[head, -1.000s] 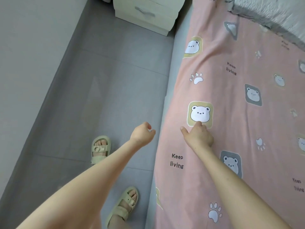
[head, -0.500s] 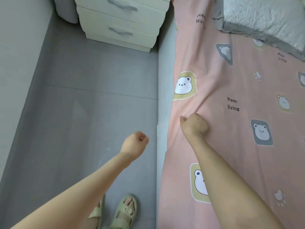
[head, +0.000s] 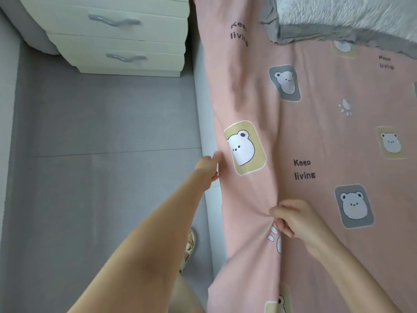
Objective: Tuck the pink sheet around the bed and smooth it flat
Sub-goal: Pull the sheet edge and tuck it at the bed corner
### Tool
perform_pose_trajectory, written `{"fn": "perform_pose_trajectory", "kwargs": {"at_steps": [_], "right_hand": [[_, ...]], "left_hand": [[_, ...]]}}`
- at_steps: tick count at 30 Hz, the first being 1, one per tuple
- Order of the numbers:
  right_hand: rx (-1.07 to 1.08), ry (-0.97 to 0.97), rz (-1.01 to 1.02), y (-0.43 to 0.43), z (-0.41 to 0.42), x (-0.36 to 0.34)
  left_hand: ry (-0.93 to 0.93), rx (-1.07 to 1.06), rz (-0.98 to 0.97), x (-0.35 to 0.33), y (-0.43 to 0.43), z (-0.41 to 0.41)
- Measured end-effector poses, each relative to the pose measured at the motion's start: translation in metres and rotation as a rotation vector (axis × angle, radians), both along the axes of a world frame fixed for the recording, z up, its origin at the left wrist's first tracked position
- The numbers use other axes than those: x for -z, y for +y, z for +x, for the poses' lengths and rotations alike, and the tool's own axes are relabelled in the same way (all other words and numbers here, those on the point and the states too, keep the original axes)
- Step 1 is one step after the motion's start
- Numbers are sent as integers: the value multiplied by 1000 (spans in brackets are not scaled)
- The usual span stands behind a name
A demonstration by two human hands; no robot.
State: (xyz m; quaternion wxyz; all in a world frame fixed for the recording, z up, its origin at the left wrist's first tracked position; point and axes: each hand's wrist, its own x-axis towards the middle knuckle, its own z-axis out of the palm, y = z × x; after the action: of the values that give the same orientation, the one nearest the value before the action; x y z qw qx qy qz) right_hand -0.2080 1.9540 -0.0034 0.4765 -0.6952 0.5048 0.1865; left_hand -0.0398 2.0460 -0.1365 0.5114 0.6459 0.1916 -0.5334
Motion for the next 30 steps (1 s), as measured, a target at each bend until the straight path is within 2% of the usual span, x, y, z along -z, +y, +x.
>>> {"fn": "perform_pose_trajectory", "kwargs": {"at_steps": [4,10,13,17,21,23,25,28,30], "right_hand": [[19,56,54,-20,-2,4],[-17,62,116,-21,0,6],[-95,52,97,-13,2,3],[-354,51,-18,9,14,5],[-415,41,-188,20,28,8],[-425,30,-252,19,34,7],[-427,49,-299,15,40,7],[-509,169,-362,5,45,11],[-531,200,-393,-3,50,13]], "left_hand": [[-6,9,-3,15,-18,2],[-294,-28,181,9,-19,-3],[-385,-136,184,-23,8,13],[-565,-282,133,-101,65,59],[-895,-31,22,-177,89,70],[-985,51,83,-184,87,69],[-926,131,214,-167,85,74],[-667,526,542,-121,89,86],[-571,605,630,-98,89,93]]}}
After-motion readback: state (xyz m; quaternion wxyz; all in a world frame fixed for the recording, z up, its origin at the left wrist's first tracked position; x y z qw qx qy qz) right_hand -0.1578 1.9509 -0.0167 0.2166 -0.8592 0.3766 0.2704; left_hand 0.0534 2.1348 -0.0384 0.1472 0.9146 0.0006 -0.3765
